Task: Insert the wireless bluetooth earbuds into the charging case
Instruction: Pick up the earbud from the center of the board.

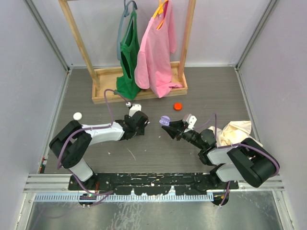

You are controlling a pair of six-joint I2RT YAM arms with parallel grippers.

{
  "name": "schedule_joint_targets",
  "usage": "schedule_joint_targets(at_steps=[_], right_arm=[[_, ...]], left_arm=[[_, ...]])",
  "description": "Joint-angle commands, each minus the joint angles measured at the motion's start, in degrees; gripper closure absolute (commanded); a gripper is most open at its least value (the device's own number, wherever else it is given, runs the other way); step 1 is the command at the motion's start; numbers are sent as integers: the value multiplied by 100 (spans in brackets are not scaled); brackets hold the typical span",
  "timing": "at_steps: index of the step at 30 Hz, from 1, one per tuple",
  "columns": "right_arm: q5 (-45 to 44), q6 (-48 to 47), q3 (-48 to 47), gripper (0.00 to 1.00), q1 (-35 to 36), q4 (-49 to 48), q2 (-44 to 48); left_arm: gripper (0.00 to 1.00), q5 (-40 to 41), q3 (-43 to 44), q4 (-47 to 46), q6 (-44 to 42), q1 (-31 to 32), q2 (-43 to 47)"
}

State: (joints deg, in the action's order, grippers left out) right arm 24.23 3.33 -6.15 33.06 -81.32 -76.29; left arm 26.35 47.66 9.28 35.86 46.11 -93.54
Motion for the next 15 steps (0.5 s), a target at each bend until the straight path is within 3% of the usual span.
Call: schedule_joint_targets(at_steps=[1, 15], right_arm=[[-39, -46, -162, 99, 34, -328, -26], [10, -17, -192, 99, 34, -300, -45]], left_arm=[[45, 198, -8, 61, 192, -23, 198], [49, 363, -189, 382, 246, -154, 514]])
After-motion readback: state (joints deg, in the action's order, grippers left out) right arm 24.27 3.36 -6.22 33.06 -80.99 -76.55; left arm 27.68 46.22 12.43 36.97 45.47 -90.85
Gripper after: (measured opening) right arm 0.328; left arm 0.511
